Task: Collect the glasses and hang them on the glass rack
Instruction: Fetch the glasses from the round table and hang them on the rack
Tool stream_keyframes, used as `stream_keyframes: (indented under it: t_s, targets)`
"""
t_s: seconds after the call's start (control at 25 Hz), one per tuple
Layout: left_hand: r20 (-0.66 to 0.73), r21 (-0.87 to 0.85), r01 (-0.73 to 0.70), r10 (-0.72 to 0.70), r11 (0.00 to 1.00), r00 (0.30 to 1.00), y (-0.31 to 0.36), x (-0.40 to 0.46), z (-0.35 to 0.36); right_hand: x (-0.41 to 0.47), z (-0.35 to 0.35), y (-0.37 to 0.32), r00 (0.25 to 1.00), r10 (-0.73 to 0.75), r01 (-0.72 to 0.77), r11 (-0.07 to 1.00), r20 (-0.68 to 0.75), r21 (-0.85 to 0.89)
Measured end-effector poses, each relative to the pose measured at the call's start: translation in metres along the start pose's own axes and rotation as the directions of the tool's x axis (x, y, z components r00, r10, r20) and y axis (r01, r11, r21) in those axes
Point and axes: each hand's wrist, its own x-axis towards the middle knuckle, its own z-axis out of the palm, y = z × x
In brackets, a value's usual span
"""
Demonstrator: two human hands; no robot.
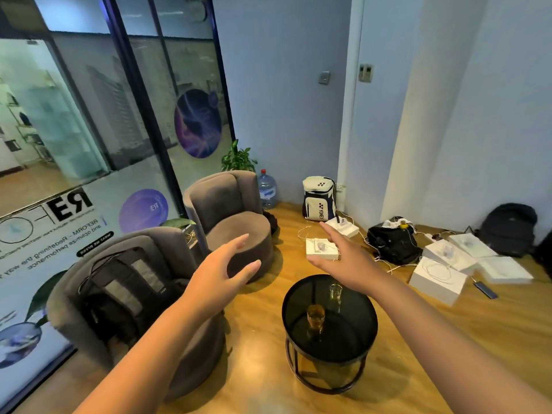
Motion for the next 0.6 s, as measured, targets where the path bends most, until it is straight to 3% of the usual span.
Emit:
stream_keyframes:
  t_s: [0.28, 0.6]
  targets:
    - [0.131, -0.028, -0.067, 0.07, 0.997, 0.989, -0.024, 0.137, 0.036, 0.099, -0.016, 0.062, 0.993, 0.114, -0.114, 0.993, -0.015, -0.041]
    - [0.316, -0.054, -0.169, 0.177, 0.984, 0.932, -0.036, 0.262, 0.094, 0.142, -0.009, 0.087, 0.969, 0.22, -0.226, 0.973, -0.114, -0.046]
